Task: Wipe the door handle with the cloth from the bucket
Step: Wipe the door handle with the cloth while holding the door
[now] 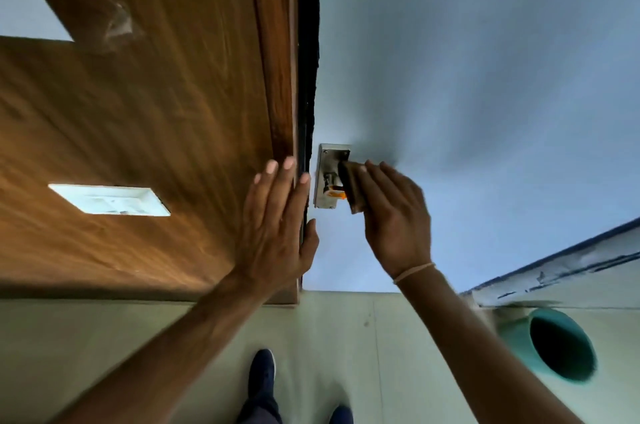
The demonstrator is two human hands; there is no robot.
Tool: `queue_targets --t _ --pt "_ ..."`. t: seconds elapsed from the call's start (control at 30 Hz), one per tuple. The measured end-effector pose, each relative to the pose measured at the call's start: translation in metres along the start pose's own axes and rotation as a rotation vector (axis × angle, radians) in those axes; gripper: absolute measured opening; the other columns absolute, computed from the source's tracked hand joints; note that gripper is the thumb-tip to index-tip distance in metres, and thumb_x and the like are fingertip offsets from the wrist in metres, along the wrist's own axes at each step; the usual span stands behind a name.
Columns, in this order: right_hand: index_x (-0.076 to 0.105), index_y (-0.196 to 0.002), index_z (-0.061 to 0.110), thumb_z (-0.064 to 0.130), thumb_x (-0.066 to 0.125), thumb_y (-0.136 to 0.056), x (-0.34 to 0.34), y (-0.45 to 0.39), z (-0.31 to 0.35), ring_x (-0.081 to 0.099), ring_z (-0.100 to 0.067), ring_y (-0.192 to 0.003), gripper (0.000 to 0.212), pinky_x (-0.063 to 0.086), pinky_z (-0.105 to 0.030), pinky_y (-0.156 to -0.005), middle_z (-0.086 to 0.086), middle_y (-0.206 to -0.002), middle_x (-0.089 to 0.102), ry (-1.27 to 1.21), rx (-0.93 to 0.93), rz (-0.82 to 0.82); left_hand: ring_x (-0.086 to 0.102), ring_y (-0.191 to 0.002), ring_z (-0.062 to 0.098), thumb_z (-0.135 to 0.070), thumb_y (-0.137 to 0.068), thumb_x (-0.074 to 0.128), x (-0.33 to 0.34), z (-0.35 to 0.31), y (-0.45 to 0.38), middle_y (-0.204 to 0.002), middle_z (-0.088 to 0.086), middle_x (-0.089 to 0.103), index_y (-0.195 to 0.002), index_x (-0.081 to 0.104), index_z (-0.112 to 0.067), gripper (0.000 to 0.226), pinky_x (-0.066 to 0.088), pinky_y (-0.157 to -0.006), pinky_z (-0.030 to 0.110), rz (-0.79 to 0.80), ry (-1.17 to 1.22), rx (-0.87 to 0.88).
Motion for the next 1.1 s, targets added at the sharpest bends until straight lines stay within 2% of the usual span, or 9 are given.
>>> queue_targets --t 0.13,0.23,0.37,0.5,0.6,0.73,0.93,1.03,1.1 --pt "0.063 -0.142 0.006 0.003 0.058 -0.091 0.03 0.013 0.013 0.057 -0.032 -0.14 0.052 0.044 -0.049 -0.116 -0.013 -0.148 0.062 0.041 -0.055 0.121 0.008 -0.165 0.037 -0.033 -0.092 0.075 0.009 0.007 -0.006 -0.173 0.023 0.016 -0.167 0.015 0.001 0.102 0.02 -0.134 0.053 -0.032 -0.109 -0.142" --pt "0.054 -0.15 0.007 0.01 0.042 -0.09 0.032 0.006 0.02 0.054 -0.034 -0.142 0.06 0.043 -0.052 -0.116 -0.014 -0.151 0.059 0.098 -0.029 0.193 0.006 -0.164 0.038 -0.039 -0.095 0.069 0.021 0.012 -0.009 -0.173 0.023 0.01 -0.167 0.005 0.0 0.104 0.016 -0.135 0.052 -0.007 -0.204 -0.164" --pt "0.046 -0.156 0.011 0.01 0.046 -0.096 0.038 0.009 0.019 0.053 -0.036 -0.139 0.06 0.044 -0.052 -0.112 -0.012 -0.151 0.059 0.163 -0.04 0.227 0.013 -0.163 0.043 -0.042 -0.099 0.061 0.028 0.017 -0.007 -0.172 0.026 0.017 -0.167 0.005 0.001 0.098 0.012 -0.136 0.051 -0.011 -0.253 -0.129" --pt "0.057 -0.148 0.01 0.007 0.06 -0.091 0.025 0.02 -0.009 0.057 -0.036 -0.133 0.057 0.043 -0.048 -0.11 -0.01 -0.143 0.066 0.197 0.095 0.143 0.016 -0.162 0.043 -0.04 -0.098 0.063 0.032 0.022 -0.005 -0.171 0.026 0.021 -0.167 0.008 0.002 0.097 0.014 -0.135 0.051 -0.034 -0.27 -0.097" --pt "0.058 -0.147 0.008 0.009 0.049 -0.091 0.027 0.017 0.013 0.056 -0.038 -0.137 0.057 0.044 -0.049 -0.111 -0.012 -0.146 0.064 0.185 0.146 0.103 0.001 -0.166 0.037 -0.043 -0.099 0.062 0.035 0.025 -0.006 -0.172 0.025 0.019 -0.167 0.008 0.002 0.097 0.013 -0.135 0.051 -0.05 -0.28 -0.086" --pt "0.053 -0.152 0.014 0.014 0.042 -0.096 0.037 0.016 0.041 0.05 -0.034 -0.145 0.057 0.039 -0.051 -0.118 -0.008 -0.153 0.058 0.166 0.047 0.161 -0.003 -0.166 0.036 -0.043 -0.099 0.063 0.038 0.028 -0.005 -0.174 0.023 0.013 -0.167 0.006 0.003 0.099 0.013 -0.135 0.051 -0.051 -0.281 -0.075" --pt "0.06 -0.146 0.012 0.008 0.054 -0.09 0.021 0.029 -0.011 0.056 -0.035 -0.138 0.056 0.039 -0.048 -0.116 -0.008 -0.145 0.065 0.231 0.275 0.096 0.002 -0.166 0.038 -0.041 -0.097 0.066 0.038 0.027 -0.006 -0.172 0.021 0.015 -0.166 0.009 0.003 0.101 0.014 -0.135 0.051 -0.082 -0.266 -0.057" --pt "0.057 -0.148 0.008 0.011 0.045 -0.092 0.033 0.018 0.028 0.054 -0.04 -0.138 0.057 0.04 -0.052 -0.116 -0.013 -0.146 0.063 0.241 0.187 0.112 0.019 -0.16 0.045 -0.043 -0.098 0.065 0.042 0.026 -0.006 -0.17 0.028 0.025 -0.166 0.006 0.003 0.101 0.013 -0.135 0.051 -0.078 -0.26 -0.058" --pt "0.056 -0.149 0.01 0.012 0.047 -0.093 0.036 0.016 0.033 0.054 -0.039 -0.14 0.057 0.039 -0.052 -0.117 -0.012 -0.147 0.063 0.236 0.126 0.135 0.018 -0.16 0.044 -0.044 -0.098 0.063 0.043 0.026 -0.006 -0.167 0.031 0.026 -0.167 0.003 0.002 0.102 0.012 -0.135 0.05 -0.079 -0.264 -0.065"
Point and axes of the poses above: each hand's wrist, its own y-axis away from the middle knuckle, its own x-axis out of the palm, z = x × y, the point moved 5 cm from there along -y, towards the middle knuckle
